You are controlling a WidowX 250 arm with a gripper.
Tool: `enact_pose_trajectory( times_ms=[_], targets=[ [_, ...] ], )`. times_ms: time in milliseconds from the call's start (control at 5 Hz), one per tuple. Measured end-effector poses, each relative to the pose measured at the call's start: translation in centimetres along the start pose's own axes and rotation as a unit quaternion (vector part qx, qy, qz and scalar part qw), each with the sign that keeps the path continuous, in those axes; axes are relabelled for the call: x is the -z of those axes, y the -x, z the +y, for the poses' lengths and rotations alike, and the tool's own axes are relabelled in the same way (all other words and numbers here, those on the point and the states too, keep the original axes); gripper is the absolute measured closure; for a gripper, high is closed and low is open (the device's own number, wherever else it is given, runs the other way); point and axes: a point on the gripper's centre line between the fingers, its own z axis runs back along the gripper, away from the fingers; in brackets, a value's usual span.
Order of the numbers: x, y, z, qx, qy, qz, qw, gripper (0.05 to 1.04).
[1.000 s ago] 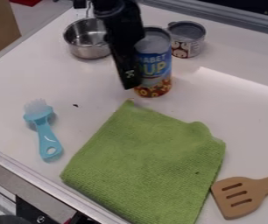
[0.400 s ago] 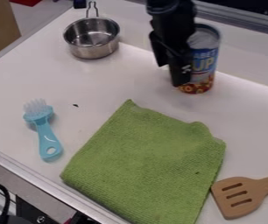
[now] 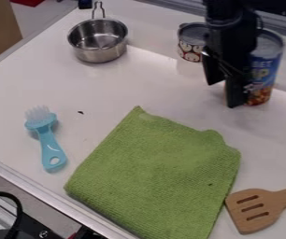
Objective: Move the bigger can to the right of the smaller can
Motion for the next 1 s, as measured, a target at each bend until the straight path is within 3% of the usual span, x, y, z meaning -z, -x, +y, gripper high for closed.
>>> enact_pose_trajectory(
  times_ms=[400, 800, 1000],
  targets=[
    [0.5, -2.9, -2.5, 0.003, 0.025, 0.005, 0.9997, 0.083],
    [-0.7, -2.1, -2.2, -0.019, 0.011, 0.006, 0.9997, 0.084],
    [-3.4, -1.8, -1.5, -0.059, -0.022, -0.02, 0.9978, 0.084]
  ],
)
